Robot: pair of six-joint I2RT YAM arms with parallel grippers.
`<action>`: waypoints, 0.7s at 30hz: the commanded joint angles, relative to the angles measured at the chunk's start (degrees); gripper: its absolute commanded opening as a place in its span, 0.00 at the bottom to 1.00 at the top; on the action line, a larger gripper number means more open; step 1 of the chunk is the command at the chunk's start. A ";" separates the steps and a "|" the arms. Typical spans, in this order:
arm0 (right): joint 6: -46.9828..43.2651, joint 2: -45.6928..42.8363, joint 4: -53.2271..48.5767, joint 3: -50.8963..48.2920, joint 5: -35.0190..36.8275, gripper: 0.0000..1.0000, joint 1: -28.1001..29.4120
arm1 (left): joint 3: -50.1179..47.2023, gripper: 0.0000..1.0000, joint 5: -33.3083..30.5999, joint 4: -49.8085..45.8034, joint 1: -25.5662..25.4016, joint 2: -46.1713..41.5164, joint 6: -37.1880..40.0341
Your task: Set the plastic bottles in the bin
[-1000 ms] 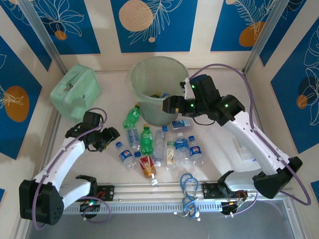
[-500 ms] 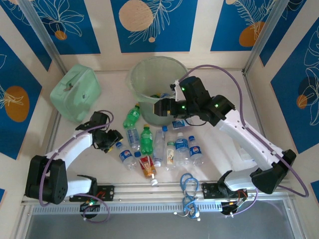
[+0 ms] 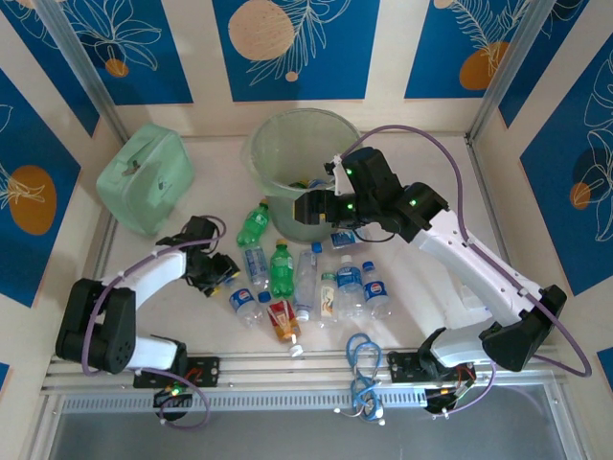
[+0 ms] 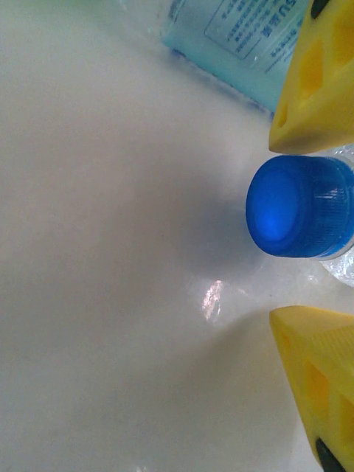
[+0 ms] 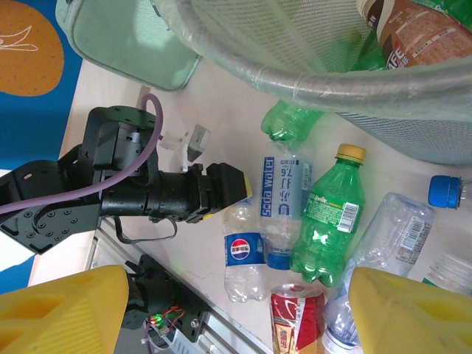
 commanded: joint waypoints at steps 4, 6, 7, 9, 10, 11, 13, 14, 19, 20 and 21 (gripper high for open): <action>0.49 0.16 0.90 1.19 -0.06 0.79 0.34 | 0.74 0.53 -1.33 0.91 -1.42 1.61 -0.89; 0.53 0.13 0.97 1.15 -0.06 0.79 0.40 | 0.71 0.51 -1.59 1.01 -1.41 1.81 -0.97; 0.57 0.16 0.92 1.22 -0.06 0.79 0.43 | 0.74 0.50 -1.60 1.08 -1.44 1.94 -0.97; 0.53 0.10 0.90 1.18 0.01 0.79 0.41 | 0.96 0.48 -1.76 1.01 -1.43 2.16 -0.90; 0.53 0.08 0.90 1.20 0.03 0.79 0.40 | 1.07 0.47 -1.77 1.01 -1.43 2.22 -0.89; 0.61 0.05 0.89 1.23 0.04 0.79 0.38 | 1.09 0.46 -1.77 0.92 -1.45 2.17 -0.89; 0.60 0.04 0.90 1.29 0.03 0.79 0.43 | 1.31 0.45 -1.94 0.68 -1.49 1.92 -0.82; 0.70 0.09 0.96 1.31 0.03 0.79 0.42 | 1.42 0.44 -2.03 0.54 -1.48 1.75 -0.80; 0.79 0.17 1.19 1.56 -0.15 0.79 0.38 | 1.93 0.40 -2.56 -0.78 -1.43 0.73 -0.26; 0.79 0.15 1.18 1.63 -0.23 0.79 0.43 | 2.10 0.39 -2.64 -1.06 -1.46 0.38 -0.08; 0.79 0.10 1.14 1.67 -0.24 0.79 0.50 | 2.38 0.38 -2.74 -1.63 -1.41 -0.10 0.17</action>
